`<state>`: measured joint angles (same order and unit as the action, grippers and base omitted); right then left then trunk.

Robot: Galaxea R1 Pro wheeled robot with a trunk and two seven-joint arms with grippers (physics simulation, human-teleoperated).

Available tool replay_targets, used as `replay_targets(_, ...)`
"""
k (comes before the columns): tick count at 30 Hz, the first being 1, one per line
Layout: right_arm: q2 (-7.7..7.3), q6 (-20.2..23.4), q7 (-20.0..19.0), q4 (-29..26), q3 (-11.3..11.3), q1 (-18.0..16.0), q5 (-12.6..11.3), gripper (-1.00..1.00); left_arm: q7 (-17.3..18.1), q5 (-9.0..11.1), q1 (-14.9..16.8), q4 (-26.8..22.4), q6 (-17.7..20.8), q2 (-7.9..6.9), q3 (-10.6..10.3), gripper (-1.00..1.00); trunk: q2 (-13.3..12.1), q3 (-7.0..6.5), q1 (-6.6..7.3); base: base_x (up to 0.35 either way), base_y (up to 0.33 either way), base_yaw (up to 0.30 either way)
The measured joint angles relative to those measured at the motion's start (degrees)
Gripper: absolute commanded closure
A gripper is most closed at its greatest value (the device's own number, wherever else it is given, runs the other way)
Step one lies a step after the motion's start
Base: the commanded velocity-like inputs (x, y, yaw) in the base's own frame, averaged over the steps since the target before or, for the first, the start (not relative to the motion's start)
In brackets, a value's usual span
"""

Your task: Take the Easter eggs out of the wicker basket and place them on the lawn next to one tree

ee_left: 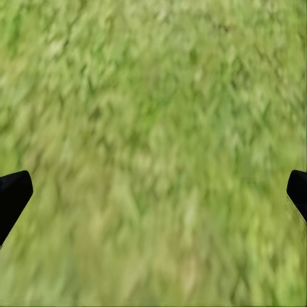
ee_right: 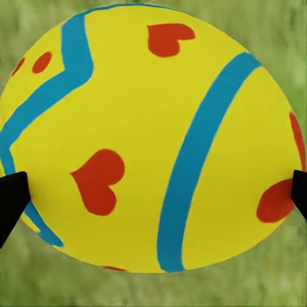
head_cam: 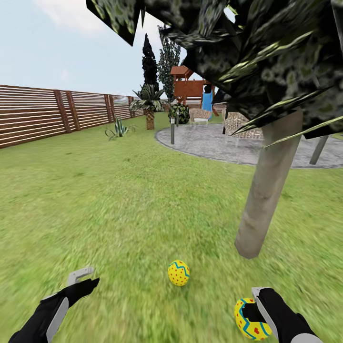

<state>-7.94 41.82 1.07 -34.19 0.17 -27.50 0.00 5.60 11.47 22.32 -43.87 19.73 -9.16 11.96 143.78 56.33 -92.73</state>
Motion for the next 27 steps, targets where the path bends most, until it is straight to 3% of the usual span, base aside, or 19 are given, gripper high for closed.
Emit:
replay_targets(16,0.03,0.0,0.0,0.0,0.0,0.0,0.0,1.0,-0.3,0.0,0.0,0.1,-0.2,0.17,0.0,-1.0,0.0,0.0,0.0,0.324,0.0,0.0)
replay_targets(21,0.03,0.0,0.0,0.0,0.0,0.0,0.0,1.0,-0.1,0.0,0.0,0.1,-0.2,0.25,0.0,-1.0,0.0,0.0,-0.03,0.043,0.0,0.0)
replay_targets(27,0.03,0.0,0.0,0.0,0.1,0.0,-0.1,1.0,-0.4,0.0,0.0,0.1,-0.2,0.26,0.0,-1.0,0.1,1.33,-0.19,0.0,0.0,0.0)
